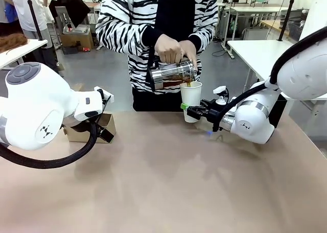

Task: Pour a drink into a cup and package it in a carrier.
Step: When a person places the Paper Cup Lid on the 600 ml Paper Cup , lift the 600 ml Paper Cup.

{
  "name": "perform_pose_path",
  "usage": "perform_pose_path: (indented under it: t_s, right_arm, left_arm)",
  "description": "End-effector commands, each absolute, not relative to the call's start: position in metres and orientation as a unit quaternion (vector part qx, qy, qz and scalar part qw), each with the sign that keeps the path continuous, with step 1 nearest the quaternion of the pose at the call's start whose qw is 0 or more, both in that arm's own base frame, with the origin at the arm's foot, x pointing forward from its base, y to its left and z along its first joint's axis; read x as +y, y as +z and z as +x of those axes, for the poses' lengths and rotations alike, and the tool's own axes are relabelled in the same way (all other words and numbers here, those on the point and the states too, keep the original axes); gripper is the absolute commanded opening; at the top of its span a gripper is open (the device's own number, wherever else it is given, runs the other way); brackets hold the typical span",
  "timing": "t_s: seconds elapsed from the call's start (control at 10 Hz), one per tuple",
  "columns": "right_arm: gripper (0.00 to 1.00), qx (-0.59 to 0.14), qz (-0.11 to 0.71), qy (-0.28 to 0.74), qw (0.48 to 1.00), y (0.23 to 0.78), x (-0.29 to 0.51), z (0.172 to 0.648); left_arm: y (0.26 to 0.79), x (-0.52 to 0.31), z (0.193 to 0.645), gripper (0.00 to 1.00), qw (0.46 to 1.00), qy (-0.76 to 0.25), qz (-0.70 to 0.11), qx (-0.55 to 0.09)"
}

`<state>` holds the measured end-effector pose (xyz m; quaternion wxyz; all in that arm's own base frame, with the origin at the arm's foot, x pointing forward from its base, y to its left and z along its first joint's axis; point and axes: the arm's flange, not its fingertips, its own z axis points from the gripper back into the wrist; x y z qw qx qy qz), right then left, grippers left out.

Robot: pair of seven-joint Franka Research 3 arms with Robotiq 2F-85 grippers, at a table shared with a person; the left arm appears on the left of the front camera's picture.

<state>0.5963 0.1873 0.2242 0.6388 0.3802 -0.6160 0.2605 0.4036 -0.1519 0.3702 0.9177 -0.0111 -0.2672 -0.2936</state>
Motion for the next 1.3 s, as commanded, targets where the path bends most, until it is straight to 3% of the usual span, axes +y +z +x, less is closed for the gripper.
perform_pose_path:
  t_s: [0.0, 1.2]
  right_arm:
    - [0.80, -0.620, 0.378, 0.257, 0.638, 0.2277, 0.1887, 0.5930]
    - [0.80, -0.620, 0.378, 0.257, 0.638, 0.2277, 0.1887, 0.5930]
  left_arm:
    - [0.3705, -0.1519, 0.4034, 1.00, 0.918, -0.294, -0.012, -0.268]
    - [0.3705, -0.1519, 0.4034, 1.00, 0.918, -0.294, -0.012, -0.268]
